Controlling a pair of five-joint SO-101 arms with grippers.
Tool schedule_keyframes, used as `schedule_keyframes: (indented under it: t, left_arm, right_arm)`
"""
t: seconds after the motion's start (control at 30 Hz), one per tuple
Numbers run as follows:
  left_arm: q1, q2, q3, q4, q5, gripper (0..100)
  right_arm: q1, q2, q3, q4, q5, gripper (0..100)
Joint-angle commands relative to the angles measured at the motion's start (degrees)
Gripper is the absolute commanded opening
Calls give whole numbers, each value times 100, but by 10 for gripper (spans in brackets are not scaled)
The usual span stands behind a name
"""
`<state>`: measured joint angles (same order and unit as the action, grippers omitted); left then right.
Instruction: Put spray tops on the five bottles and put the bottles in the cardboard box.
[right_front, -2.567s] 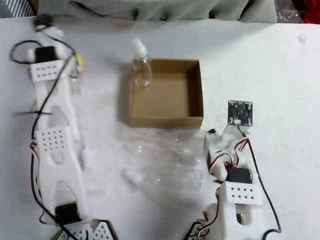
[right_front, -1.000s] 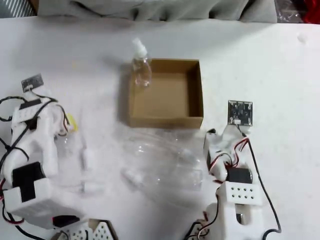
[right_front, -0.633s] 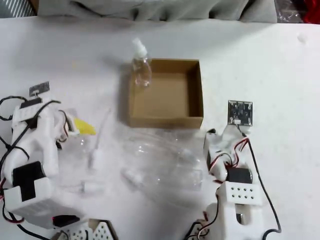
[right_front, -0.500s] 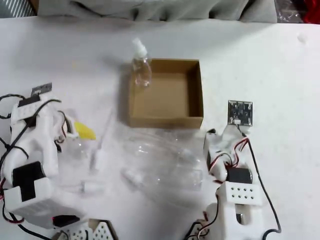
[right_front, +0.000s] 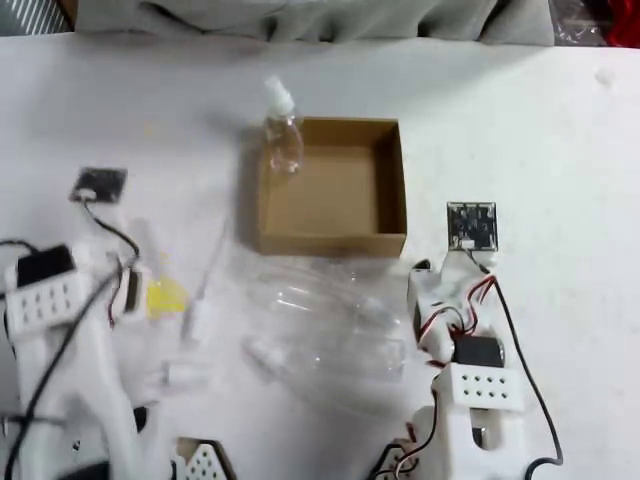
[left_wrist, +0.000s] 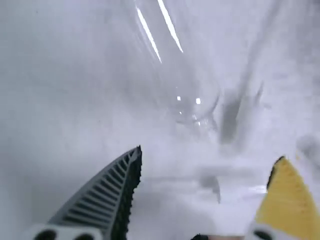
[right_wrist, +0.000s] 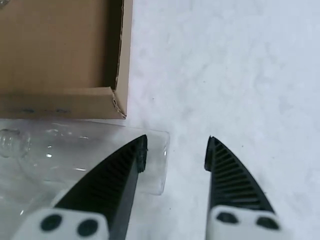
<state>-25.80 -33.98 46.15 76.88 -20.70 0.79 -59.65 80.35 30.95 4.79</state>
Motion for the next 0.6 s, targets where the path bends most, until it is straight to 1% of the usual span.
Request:
schedule_keyframes:
  t: [0.0, 0.1, 0.13, 0.2, 0.23, 0.33, 0.4, 0.57]
  left_arm:
    - [4, -1209, 431, 527, -949, 231]
    - [31, -1358, 738, 35, -985, 43]
    - [31, -1297, 853, -141, -993, 7]
    - [57, -1077, 1029, -404, -993, 56]
    - [101, -927, 1055, -510, -993, 59]
    - [224, -365, 1073, -905, -976, 15]
    - [347, 4, 1073, -1143, -949, 22]
    - [655, 620, 1116, -1240, -949, 20]
  right_arm:
    - [4, -66, -35, -119, 79, 155]
    - [4, -66, -35, -110, 79, 155]
    - [4, -66, -35, -110, 79, 155]
    - [4, -66, -35, -110, 79, 155]
    - [4, -66, -35, -110, 79, 155]
    - [4, -66, -35, -92, 79, 155]
    - [4, -66, -35, -92, 79, 155]
    - [4, -66, -35, -92, 79, 155]
